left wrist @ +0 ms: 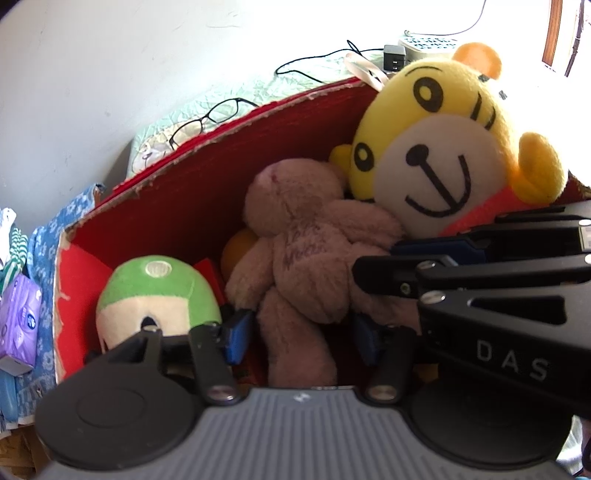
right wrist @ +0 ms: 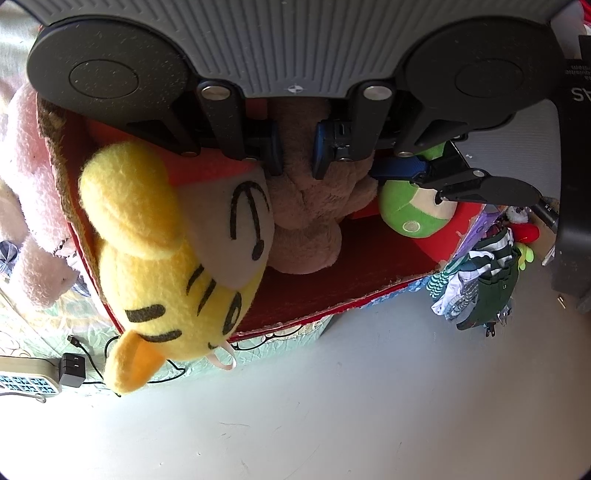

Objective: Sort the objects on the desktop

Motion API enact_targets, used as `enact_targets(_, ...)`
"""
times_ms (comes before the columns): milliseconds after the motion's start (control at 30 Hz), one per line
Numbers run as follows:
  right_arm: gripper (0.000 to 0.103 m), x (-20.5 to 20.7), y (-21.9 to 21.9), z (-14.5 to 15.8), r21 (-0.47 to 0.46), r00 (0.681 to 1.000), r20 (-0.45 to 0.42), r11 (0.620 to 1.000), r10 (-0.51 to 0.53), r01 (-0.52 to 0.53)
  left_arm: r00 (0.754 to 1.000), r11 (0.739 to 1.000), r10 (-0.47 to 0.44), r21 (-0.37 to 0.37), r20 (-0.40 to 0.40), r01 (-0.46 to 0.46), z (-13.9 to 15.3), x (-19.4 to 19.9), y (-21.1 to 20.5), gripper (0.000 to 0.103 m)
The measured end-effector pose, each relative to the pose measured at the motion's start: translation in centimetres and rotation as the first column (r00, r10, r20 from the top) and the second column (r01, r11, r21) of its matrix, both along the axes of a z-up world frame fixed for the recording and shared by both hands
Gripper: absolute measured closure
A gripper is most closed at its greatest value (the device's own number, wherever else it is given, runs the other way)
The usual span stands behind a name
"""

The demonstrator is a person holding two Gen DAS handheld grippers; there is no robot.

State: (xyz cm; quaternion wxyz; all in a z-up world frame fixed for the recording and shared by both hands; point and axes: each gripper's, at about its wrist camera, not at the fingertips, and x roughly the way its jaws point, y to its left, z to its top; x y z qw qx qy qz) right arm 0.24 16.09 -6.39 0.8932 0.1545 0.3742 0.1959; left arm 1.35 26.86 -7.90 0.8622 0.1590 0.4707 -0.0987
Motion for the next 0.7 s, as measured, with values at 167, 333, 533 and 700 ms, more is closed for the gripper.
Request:
enact_targets(167,0.087,0.0,0.0,0.0,0.000,1.000,0.001,1.000,0.002,-0.002,1.000,1.000,-0.004,0.002,0.003,0.004,-0.1,0.3,0.5,0.043)
enact_targets(333,0.087,0.0,0.0,0.0,-0.002,1.000,0.003,1.000,0.008,-0.008,1.000,1.000,-0.011,0.007,0.004,0.011,-0.1,0.5,0.5,0.043)
enact_targets(533,0.085,0.0,-0.1,0.1,-0.001,1.000,0.001,1.000,0.021,-0.021,1.000,0.999,-0.009,0.033,0.007,0.009,-0.1,0.9,0.3,0.039)
enact_targets(700,0.085,0.1,-0.2,0.1,0.004,1.000,0.000,1.000,0.030,-0.030,1.000,0.998,-0.003,0.062,0.014,0.002,0.0,0.7,-0.1,0.038)
